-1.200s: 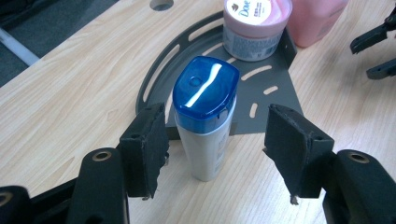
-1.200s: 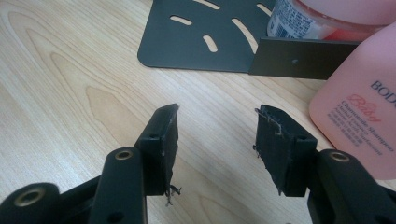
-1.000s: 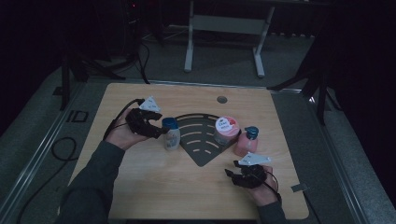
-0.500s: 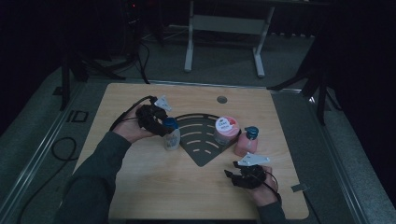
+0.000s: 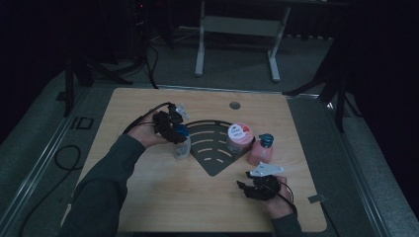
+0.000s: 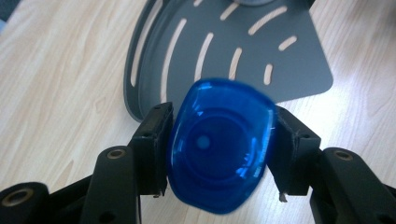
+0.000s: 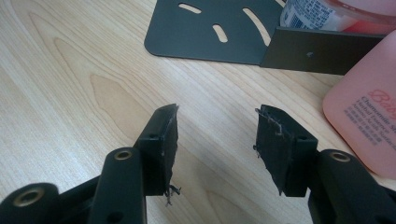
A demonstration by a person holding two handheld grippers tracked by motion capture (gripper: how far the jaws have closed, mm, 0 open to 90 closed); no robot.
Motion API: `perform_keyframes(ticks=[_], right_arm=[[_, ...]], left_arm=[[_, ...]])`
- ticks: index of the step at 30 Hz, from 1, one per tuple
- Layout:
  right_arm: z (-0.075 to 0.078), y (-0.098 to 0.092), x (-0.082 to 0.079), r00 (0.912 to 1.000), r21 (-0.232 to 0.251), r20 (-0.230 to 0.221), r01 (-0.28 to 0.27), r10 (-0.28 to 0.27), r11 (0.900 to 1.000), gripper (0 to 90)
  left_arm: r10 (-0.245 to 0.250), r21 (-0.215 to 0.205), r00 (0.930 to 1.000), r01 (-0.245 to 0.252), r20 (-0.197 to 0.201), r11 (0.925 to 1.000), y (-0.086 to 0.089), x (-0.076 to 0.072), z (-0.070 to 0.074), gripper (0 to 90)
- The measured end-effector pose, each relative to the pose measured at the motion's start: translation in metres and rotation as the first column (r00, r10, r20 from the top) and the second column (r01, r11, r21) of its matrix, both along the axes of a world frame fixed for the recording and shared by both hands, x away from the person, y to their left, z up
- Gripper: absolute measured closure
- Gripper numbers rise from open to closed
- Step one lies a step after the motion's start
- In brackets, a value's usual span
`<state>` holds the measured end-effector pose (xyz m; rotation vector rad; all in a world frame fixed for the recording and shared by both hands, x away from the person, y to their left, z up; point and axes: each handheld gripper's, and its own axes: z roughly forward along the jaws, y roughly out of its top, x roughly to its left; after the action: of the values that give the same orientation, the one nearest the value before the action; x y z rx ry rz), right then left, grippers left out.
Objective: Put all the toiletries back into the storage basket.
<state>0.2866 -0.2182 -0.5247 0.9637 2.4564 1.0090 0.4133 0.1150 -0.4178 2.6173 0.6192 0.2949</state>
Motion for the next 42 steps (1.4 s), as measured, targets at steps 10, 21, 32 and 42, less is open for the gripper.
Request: perform_keyframes(ticks=[10,21,32,42], right_arm=[[-0.001,0.000,0.000,1.0000,-0.002,-0.003,-0.006,0.006,1.000,47.8],[-0.002,0.001,-0.001,0.9999,-0.002,-0.008,-0.011,0.011,1.000,47.8],[-0.003,0.001,-0.001,0.9998,-0.006,-0.014,-0.011,0.011,1.000,47.8],[-0.004,0.002,-0.001,0.9998,-0.006,-0.016,-0.015,0.015,1.000,47.8]], left_arm=[[0.008,0.026,0.9995,-0.008,-0.031,0.9996,-0.005,0.003,-0.006,49.0],[0.007,0.098,0.9965,0.001,-0.083,0.9952,-0.013,0.006,-0.025,48.2],[0.007,0.104,0.9941,0.004,-0.108,0.9946,-0.016,0.004,-0.026,53.5],[0.006,0.118,0.9932,0.008,-0.116,0.9930,-0.016,0.005,-0.029,51.7]])
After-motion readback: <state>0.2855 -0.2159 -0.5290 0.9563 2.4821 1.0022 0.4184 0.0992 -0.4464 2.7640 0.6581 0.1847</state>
